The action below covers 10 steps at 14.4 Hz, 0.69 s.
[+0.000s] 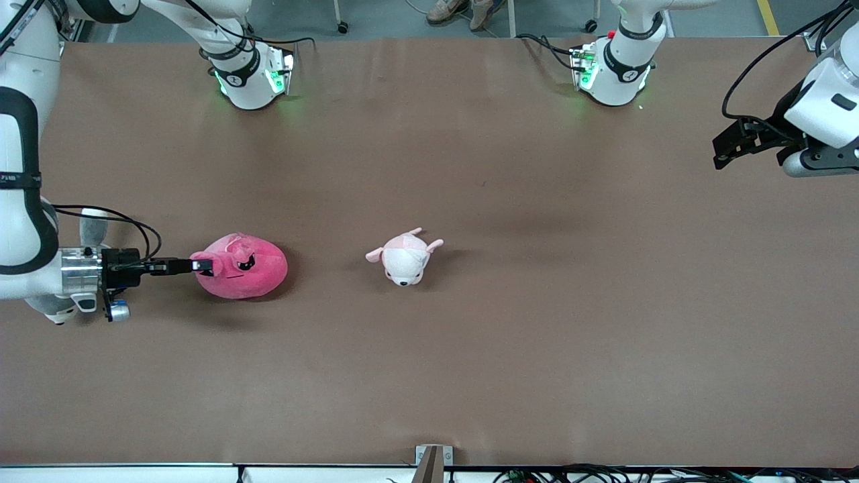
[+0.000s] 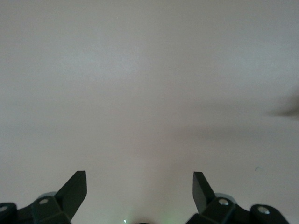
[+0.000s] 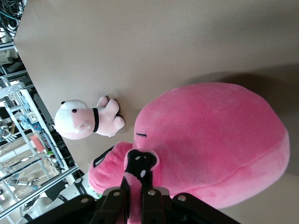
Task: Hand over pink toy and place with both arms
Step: 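Hold the pink plush down on the table with the right gripper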
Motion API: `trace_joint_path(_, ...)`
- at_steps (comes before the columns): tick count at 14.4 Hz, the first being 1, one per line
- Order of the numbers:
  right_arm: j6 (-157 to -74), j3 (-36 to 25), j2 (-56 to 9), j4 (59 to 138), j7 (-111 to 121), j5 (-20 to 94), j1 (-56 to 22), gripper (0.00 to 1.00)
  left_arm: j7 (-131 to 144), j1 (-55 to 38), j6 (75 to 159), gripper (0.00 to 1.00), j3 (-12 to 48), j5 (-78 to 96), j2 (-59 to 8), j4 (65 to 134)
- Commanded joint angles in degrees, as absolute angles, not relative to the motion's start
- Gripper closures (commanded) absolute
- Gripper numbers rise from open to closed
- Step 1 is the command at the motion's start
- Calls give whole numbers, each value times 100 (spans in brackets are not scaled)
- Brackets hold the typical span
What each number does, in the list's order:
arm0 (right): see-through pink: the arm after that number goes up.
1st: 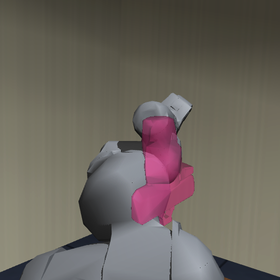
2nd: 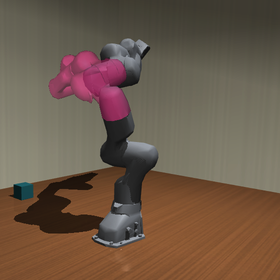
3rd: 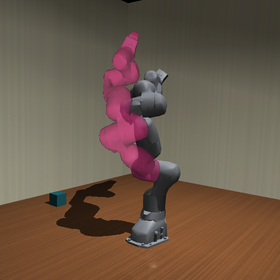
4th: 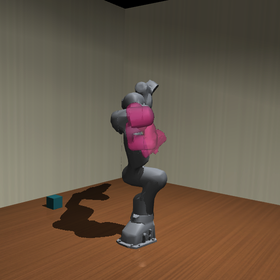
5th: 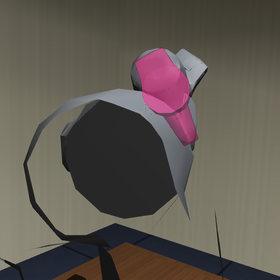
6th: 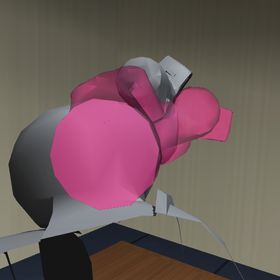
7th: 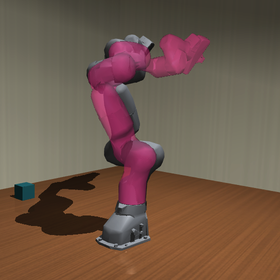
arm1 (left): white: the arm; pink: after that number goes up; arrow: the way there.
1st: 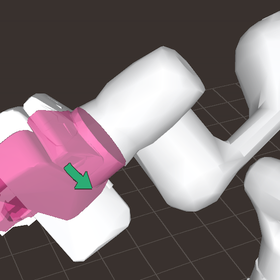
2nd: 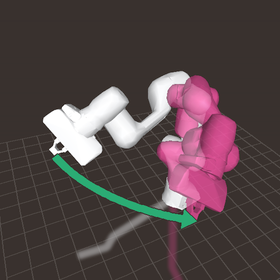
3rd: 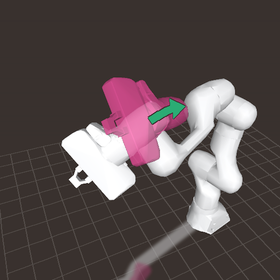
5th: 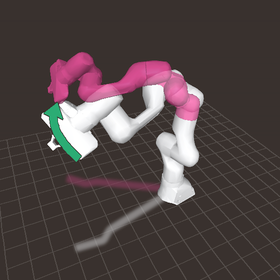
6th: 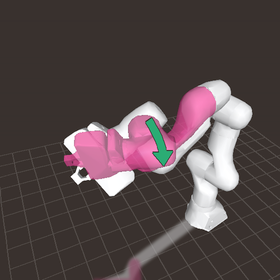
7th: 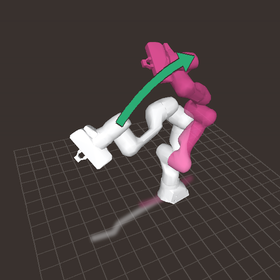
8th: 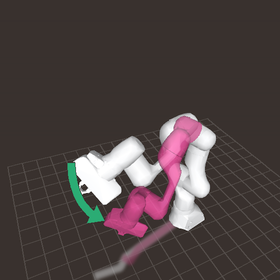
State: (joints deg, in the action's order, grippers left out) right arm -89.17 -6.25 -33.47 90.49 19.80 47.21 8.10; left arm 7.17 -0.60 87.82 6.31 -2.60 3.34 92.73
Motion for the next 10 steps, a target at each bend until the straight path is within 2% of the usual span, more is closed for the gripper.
trace_joint_path(1,-8789,-527,-3375,8974,2030,4931,940,100,580,-62,8868,0,624,-185,439,9396)
trace_joint_path(10,-8763,-545,-3560,8982,2180,4904,1037,99,589,-70,8807,0,765,-62,431,9413)
